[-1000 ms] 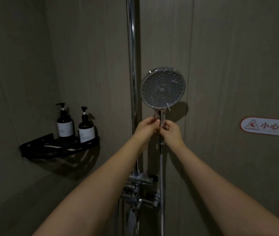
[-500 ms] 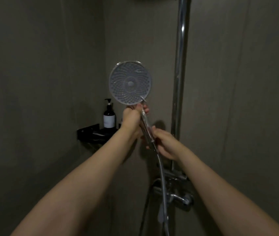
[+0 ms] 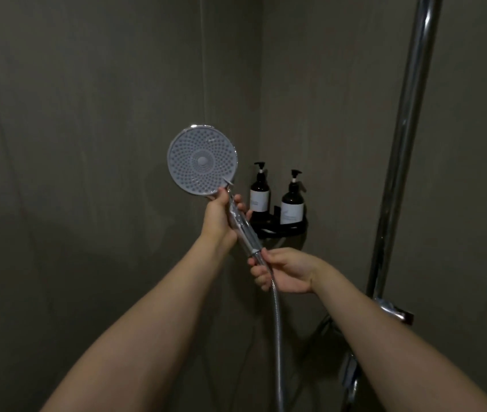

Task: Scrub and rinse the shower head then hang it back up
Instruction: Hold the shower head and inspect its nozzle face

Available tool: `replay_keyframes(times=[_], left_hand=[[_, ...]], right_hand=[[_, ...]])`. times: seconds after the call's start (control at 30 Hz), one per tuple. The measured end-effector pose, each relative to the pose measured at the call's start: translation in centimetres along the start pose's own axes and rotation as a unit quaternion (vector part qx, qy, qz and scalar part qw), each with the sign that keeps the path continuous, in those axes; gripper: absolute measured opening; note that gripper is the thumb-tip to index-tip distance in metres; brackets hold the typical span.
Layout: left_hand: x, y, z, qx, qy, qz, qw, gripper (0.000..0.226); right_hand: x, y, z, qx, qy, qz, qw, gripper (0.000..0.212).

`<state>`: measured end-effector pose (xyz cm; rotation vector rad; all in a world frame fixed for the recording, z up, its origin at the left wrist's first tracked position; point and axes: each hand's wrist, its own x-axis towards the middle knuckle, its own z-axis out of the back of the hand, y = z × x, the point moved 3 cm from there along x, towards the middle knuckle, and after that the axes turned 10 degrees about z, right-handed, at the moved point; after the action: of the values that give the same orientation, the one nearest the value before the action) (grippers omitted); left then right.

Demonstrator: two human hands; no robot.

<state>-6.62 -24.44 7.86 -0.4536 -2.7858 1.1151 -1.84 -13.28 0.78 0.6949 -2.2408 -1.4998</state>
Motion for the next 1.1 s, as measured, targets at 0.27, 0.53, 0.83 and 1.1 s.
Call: replay_keyframes(times=[0.27, 0.53, 0.83, 1.1], left_hand=[[-0.1, -2.7, 1.6, 0.022, -0.091, -0.092, 0.991, 0.021], [0.2, -2.5, 3.1, 0.025, -0.135, -0.119, 0.983, 0.021], [0.5, -1.5, 2.4, 0.018, -0.09, -0.095, 0.991, 0.017], [0.8, -1.3, 1.4, 0.012, -0.071, -0.082, 0.994, 0.015]], right_hand=[[2.6, 0.5, -2.8, -0.332, -0.145, 0.06, 0.93, 0.029], [2.9, -0.3, -2.5, -0.425, -0.144, 0.075, 0.891, 0.017], [1.5, -0.3, -1.1, -0.281, -0.146, 0.096, 0.944, 0.008], [0.4, 0.3, -0.9, -0.209, -0.193, 0.141, 0.948, 0.019]])
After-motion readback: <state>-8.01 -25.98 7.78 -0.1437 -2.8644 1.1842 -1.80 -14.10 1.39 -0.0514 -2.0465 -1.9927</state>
